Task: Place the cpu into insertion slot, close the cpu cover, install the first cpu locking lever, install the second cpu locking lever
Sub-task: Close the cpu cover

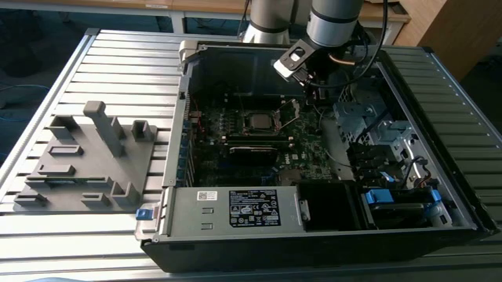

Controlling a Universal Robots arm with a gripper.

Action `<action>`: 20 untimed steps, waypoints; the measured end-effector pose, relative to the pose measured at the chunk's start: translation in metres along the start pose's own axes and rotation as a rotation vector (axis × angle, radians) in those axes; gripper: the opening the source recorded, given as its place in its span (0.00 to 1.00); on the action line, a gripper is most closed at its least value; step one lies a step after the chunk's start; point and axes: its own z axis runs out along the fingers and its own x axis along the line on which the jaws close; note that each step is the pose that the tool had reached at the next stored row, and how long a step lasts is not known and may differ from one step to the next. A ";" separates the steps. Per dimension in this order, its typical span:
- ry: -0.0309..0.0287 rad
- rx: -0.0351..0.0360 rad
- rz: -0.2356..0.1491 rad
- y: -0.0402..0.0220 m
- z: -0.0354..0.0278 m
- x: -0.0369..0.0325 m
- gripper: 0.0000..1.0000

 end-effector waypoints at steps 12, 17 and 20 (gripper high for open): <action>0.0002 -0.0058 0.000 -0.0227 0.0003 0.0000 0.10; 0.0008 -0.0156 0.000 -0.0454 -0.0003 0.0000 0.10; 0.0005 -0.0213 0.000 -0.0593 -0.0008 0.0001 0.10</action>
